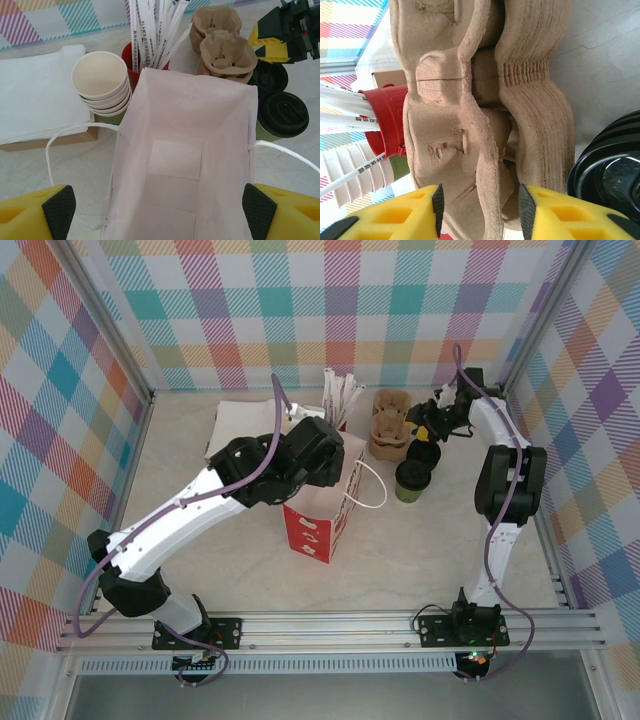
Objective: Pack the takeout coffee
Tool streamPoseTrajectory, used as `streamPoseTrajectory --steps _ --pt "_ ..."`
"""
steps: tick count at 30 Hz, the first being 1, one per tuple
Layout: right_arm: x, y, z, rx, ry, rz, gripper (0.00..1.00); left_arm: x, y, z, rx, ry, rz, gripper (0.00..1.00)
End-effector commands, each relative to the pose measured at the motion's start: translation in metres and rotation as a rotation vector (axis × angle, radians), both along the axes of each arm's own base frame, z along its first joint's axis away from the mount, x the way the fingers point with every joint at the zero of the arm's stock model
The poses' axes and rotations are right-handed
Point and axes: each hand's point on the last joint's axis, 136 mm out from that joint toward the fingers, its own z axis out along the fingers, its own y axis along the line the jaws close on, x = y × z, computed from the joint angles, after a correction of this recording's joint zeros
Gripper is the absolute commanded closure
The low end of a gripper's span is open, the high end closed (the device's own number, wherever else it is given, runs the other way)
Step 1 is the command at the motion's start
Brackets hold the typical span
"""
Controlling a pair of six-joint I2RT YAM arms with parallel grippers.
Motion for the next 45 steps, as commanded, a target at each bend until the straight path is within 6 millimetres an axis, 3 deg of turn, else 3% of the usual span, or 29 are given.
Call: streamPoseTrajectory --steps 1,12,20,25,34,45 --pt "0.002 0.008 0.002 0.047 0.005 0.024 0.58 -0.001 -0.001 0.008 -0.003 -0.010 -0.003 0.11" --pt "0.001 0.014 -0.003 0.078 0.019 0.041 0.70 0.000 -0.008 0.006 0.004 0.005 -0.014 0.10" --pt "-0.003 0.016 0.006 0.089 -0.004 0.048 0.86 0.001 -0.009 0.005 0.012 0.005 -0.016 0.09" --pt "-0.007 0.017 0.017 0.098 -0.040 0.054 0.90 0.002 -0.007 0.002 0.022 0.006 -0.002 0.09" --pt "-0.016 0.022 0.059 0.149 -0.184 0.066 0.93 0.001 -0.006 -0.002 -0.047 0.004 0.030 0.08" --pt "-0.039 0.011 0.138 0.074 -0.413 0.029 0.95 -0.003 0.000 0.017 -0.200 -0.012 0.012 0.00"
